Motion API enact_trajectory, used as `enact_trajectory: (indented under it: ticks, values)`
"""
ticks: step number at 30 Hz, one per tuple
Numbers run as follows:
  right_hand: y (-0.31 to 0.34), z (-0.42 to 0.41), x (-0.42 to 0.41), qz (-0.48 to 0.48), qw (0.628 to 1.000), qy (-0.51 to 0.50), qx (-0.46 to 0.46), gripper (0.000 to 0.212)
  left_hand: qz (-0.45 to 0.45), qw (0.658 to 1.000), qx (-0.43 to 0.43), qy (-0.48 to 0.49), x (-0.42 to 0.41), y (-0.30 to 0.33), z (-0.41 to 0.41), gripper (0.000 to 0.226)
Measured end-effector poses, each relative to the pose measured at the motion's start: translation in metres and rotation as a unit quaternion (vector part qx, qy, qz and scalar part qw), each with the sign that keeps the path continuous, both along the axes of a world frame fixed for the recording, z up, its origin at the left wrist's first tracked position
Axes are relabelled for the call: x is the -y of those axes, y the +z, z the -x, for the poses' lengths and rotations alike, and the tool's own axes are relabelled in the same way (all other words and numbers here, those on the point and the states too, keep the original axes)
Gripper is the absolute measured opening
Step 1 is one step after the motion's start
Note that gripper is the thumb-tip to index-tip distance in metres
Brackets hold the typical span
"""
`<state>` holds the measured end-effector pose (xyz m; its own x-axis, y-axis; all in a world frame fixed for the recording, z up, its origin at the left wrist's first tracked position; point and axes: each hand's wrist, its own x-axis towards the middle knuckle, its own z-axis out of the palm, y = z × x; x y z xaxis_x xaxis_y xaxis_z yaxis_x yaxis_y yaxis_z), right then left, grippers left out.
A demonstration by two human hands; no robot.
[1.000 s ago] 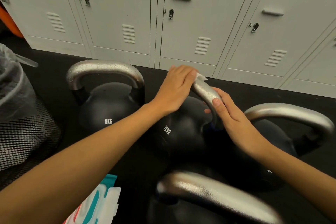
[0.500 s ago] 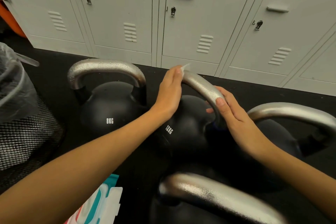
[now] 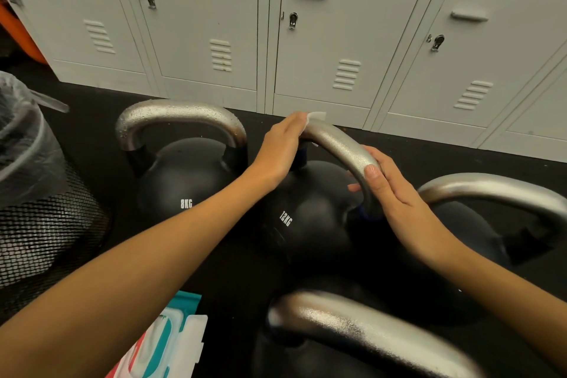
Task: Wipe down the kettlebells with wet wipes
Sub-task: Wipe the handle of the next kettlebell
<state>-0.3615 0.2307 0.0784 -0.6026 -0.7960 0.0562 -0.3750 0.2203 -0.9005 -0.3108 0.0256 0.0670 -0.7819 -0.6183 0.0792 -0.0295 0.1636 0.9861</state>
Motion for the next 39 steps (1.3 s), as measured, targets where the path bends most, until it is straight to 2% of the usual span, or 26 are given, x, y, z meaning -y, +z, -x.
enact_trajectory:
  ticks: [2, 6, 10, 13, 15, 17, 21, 24, 26, 30, 33, 36, 39]
  values:
    - [0.0, 0.0, 0.001, 0.001, 1.0, 0.0, -0.002, 0.046, 0.039, 0.999, -0.012, -0.015, -0.002, 0.003, 0.001, 0.033]
    - [0.001, -0.001, 0.001, 0.002, 1.0, -0.001, -0.001, 0.046, -0.01, 0.999, 0.053, 0.0, 0.001, 0.011, 0.006, 0.028]
    - [0.003, 0.001, 0.0, -0.005, 1.0, 0.002, 0.016, 0.049, 0.03, 0.997, 0.074, 0.007, -0.002, 0.014, 0.008, 0.035]
    - [0.005, 0.006, 0.0, -0.003, 0.999, 0.008, 0.038, 0.056, 0.166, 0.986, -0.002, -0.011, -0.013, 0.014, 0.005, 0.039]
    - [0.003, 0.009, 0.001, 0.017, 0.996, -0.009, 0.086, 0.059, 0.309, 0.949, -0.049, -0.033, -0.021, 0.011, 0.004, 0.045]
    - [-0.001, 0.012, 0.004, 0.053, 0.987, -0.037, 0.146, 0.058, 0.412, 0.909, -0.049, -0.043, -0.03, 0.008, 0.001, 0.044]
    - [-0.003, 0.017, 0.006, 0.083, 0.968, -0.071, 0.226, 0.061, 0.523, 0.848, -0.071, -0.045, -0.042, -0.001, -0.005, 0.038]
    - [-0.003, 0.017, 0.005, 0.07, 0.968, -0.061, 0.232, 0.057, 0.528, 0.845, -0.077, -0.049, -0.033, 0.002, -0.006, 0.038]
    - [-0.004, 0.017, 0.006, 0.062, 0.969, -0.062, 0.232, 0.056, 0.491, 0.866, -0.073, -0.052, -0.028, 0.004, -0.005, 0.04]
    - [-0.005, 0.019, 0.007, 0.043, 0.974, -0.063, 0.213, 0.049, 0.357, 0.928, -0.066, -0.079, -0.016, 0.005, -0.002, 0.042]
    - [-0.006, 0.021, 0.009, 0.042, 0.972, -0.07, 0.221, 0.051, 0.293, 0.952, -0.04, -0.085, -0.01, 0.01, -0.001, 0.044]
    - [-0.005, 0.021, 0.01, 0.042, 0.971, -0.065, 0.225, 0.051, 0.312, 0.947, -0.02, -0.075, -0.011, 0.013, -0.001, 0.044]
    - [-0.004, 0.019, 0.007, 0.062, 0.966, -0.067, 0.244, 0.053, 0.411, 0.908, -0.029, -0.074, -0.025, 0.013, -0.005, 0.041]
